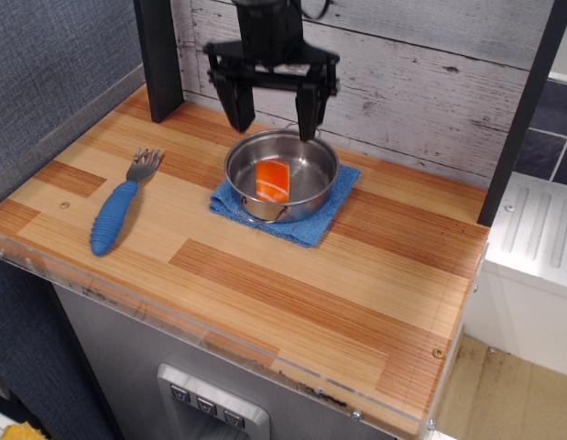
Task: Place the sushi inside the pot
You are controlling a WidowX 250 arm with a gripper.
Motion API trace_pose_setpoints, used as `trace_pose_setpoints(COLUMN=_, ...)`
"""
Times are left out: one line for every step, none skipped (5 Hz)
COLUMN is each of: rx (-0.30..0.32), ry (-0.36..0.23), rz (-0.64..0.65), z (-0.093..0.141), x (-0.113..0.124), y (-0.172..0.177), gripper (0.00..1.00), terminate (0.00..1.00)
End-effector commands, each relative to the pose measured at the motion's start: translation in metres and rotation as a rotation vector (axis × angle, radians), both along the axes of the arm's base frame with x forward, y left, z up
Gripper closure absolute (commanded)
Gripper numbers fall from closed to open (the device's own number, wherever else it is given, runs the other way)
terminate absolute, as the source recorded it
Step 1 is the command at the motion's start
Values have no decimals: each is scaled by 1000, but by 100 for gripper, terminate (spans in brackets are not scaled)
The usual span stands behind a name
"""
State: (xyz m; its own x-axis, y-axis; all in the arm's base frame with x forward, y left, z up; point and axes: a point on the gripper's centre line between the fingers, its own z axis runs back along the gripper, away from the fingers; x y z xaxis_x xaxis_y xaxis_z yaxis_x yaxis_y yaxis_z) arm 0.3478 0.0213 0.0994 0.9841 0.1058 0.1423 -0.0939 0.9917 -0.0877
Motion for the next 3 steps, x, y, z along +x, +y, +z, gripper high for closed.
trace_pose_setpoints(rx=22, ry=-36, rz=-95, z=14, x=-5, y=-4, gripper=0, terminate=0)
trace_pose_setpoints(rx=7, ry=-56, rz=-166, z=16, x=-5, y=-2, gripper=0, terminate=0)
trace_pose_setpoints(rx=7, ry=-56, rz=-166, z=16, x=-5, y=-2, gripper=0, terminate=100)
